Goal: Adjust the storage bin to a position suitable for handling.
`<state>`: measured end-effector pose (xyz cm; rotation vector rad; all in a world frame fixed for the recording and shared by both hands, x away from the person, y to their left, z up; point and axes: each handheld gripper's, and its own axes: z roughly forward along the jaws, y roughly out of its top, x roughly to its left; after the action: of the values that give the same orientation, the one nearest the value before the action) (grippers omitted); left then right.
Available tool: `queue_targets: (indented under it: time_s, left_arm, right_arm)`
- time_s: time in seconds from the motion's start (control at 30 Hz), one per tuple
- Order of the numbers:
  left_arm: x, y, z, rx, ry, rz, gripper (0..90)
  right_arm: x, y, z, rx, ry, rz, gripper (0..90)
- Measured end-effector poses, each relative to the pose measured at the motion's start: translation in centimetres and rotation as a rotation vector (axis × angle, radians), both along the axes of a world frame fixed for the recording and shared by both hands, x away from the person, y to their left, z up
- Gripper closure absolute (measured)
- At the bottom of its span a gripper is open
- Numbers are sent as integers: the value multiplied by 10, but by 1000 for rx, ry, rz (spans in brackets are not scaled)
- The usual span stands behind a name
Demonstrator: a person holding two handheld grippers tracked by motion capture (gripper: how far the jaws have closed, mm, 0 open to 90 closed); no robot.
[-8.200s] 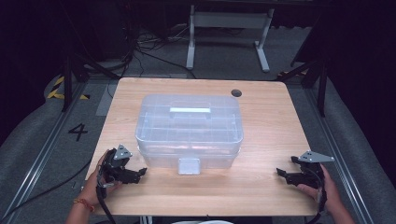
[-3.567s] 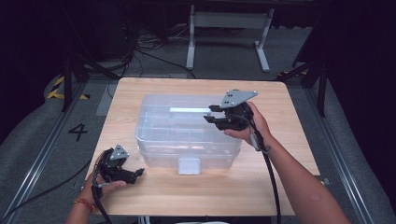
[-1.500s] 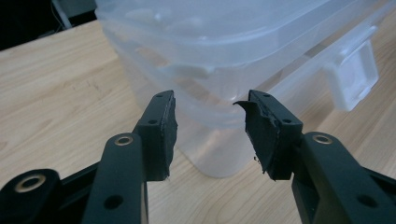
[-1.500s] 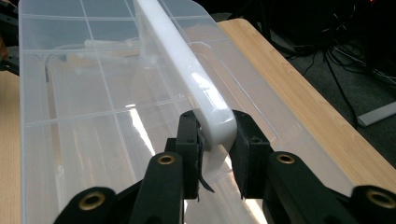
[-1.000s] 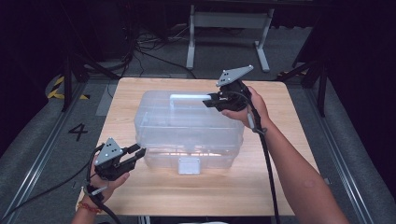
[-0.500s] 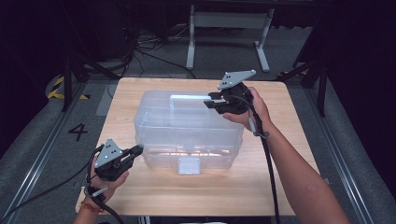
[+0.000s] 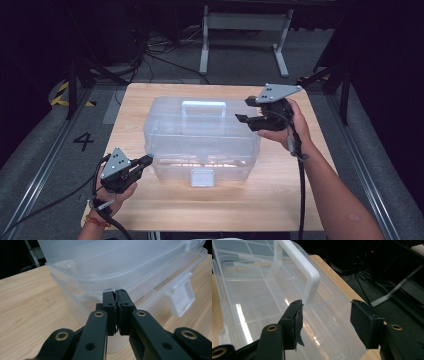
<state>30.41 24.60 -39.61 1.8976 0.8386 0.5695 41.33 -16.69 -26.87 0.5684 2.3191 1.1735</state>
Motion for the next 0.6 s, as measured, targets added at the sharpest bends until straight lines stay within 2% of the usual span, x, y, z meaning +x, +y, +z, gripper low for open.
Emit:
queue_targets:
  time_s: [0.3, 0.37, 0.47, 0.6]
  left_arm:
    - [2, 0, 5, 4, -9, -2, 867]
    - [2, 0, 5, -2, -7, 1, 867]
    - [2, 0, 7, 0, -11, 2, 867]
    - [3, 0, 9, -2, -14, 4, 868]
  right_arm:
    - [-18, -46, -1, 67, -19, -56, 379]
    - [-19, -51, -3, 76, -22, -62, 378]
    - [-25, -69, -12, 91, -26, -79, 387]
    - [-25, -80, -22, 96, -17, -106, 391]
